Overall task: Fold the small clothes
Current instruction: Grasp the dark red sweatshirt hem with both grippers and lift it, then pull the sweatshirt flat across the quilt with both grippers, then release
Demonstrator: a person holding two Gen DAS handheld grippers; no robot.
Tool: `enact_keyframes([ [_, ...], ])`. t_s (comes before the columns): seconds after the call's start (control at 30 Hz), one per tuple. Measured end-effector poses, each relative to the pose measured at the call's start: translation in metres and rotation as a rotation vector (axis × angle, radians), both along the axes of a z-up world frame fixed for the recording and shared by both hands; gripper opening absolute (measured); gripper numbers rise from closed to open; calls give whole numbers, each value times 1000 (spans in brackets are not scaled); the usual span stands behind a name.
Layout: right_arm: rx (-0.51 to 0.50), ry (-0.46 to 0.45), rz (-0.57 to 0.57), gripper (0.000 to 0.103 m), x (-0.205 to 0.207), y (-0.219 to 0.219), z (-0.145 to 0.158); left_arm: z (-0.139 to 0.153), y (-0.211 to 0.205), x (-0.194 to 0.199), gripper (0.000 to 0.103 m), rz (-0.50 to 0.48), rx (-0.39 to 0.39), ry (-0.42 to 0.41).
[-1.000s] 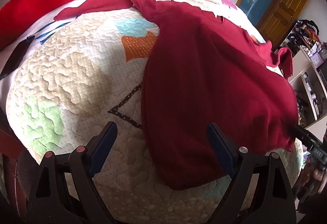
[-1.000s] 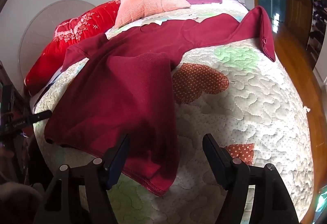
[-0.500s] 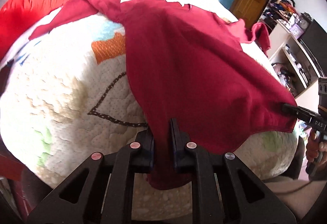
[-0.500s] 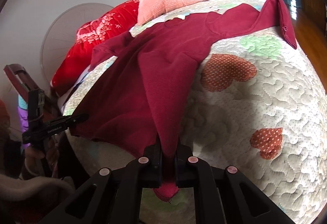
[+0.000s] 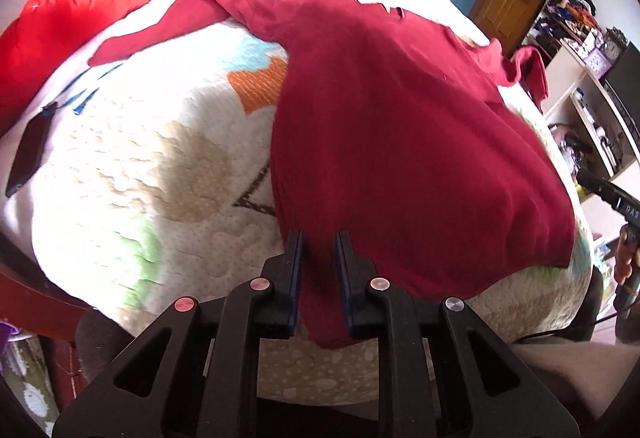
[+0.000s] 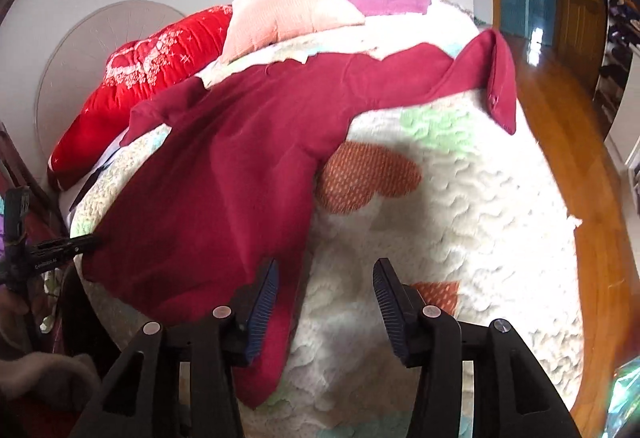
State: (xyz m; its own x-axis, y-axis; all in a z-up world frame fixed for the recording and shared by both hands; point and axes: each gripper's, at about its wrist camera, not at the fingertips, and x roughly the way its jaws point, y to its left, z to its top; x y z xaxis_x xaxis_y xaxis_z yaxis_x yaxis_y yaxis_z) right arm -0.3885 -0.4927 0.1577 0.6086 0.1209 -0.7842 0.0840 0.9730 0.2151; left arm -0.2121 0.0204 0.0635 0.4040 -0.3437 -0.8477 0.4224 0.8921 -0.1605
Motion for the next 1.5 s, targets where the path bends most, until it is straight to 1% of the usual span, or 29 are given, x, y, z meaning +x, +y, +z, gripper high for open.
enact_keyframes([
  [0.07, 14, -44, -30, 49, 16, -6, 4, 7, 3, 2, 17, 10, -34, -8],
  [0.1, 28, -60, -40, 49, 27, -7, 4, 10, 3, 4, 25, 15, -50, -12],
  [0.13, 47, -56, -58, 49, 41, -11, 1, 12, 1, 7, 36, 24, -57, -20],
  [0.2, 86, -33, -88, 49, 70, -17, -7, 17, -4, 10, 47, 41, -65, -45],
  [0.33, 116, 12, -133, 49, 125, -24, -28, 25, -25, 23, 47, 24, -74, -88],
  [0.4, 158, 44, -149, 49, 148, -29, -44, 24, -38, 30, 47, 18, -75, -104],
  [0.47, 186, 76, -172, 49, 167, -34, -60, 19, -54, 38, 47, 0, -74, -102],
  [0.5, 185, 75, -179, 42, 171, -35, -67, 16, -62, 44, 47, -6, -69, -97],
  [0.53, 159, 68, -179, 20, 176, -35, -71, 11, -70, 50, 47, -6, -57, -91],
  [0.57, 104, 68, -174, 9, 182, -33, -71, 7, -78, 56, 47, -10, -45, -90],
  [0.63, 28, 44, -158, 7, 189, -31, -66, -3, -94, 66, 47, -24, -26, -79],
  [0.73, -143, -12, -174, 6, 189, -29, -50, -19, -109, 81, 47, -23, -3, -64],
  [0.8, -211, -12, -198, 6, 194, -33, -49, -32, -114, 88, 47, -7, 20, -46],
  [0.83, -212, 6, -194, 6, 196, -36, -53, -39, -116, 92, 47, 0, 30, -35],
  [0.9, -204, 53, -175, 7, 198, -38, -60, -40, -118, 91, 48, 1, 37, -65],
  [0.97, -213, 53, -172, 11, 193, -37, -52, -40, -120, 91, 48, -9, 50, -81],
  [1.0, -214, 42, -178, 17, 187, -35, -45, -40, -120, 91, 48, -10, 50, -82],
  [1.03, -202, 23, -172, 21, 179, -31, -38, -40, -119, 92, 48, -7, 43, -81],
  [1.07, -181, 2, -157, 23, 172, -25, -29, -41, -119, 92, 48, -5, 39, -80],
  [1.13, -142, -37, -125, 34, 158, -9, -15, -40, -119, 91, 48, 0, 38, -82],
  [1.2, -100, -56, -78, 41, 149, 8, -10, -40, -120, 90, 48, 4, 42, -87],
  [1.27, -82, -44, -16, 41, 145, 28, -13, -39, -119, 83, 48, 6, 45, -94],
  [1.33, -88, -30, 15, 41, 143, 45, -21, -38, -119, 82, 48, 6, 47, -94],
  [1.43, -86, 2, 34, 41, 141, 62, -37, -35, -115, 78, 48, 14, 40, -92],
  [1.5, -88, 40, 28, 41, 141, 67, -50, -33, -112, 76, 48, 22, 34, -91],
])
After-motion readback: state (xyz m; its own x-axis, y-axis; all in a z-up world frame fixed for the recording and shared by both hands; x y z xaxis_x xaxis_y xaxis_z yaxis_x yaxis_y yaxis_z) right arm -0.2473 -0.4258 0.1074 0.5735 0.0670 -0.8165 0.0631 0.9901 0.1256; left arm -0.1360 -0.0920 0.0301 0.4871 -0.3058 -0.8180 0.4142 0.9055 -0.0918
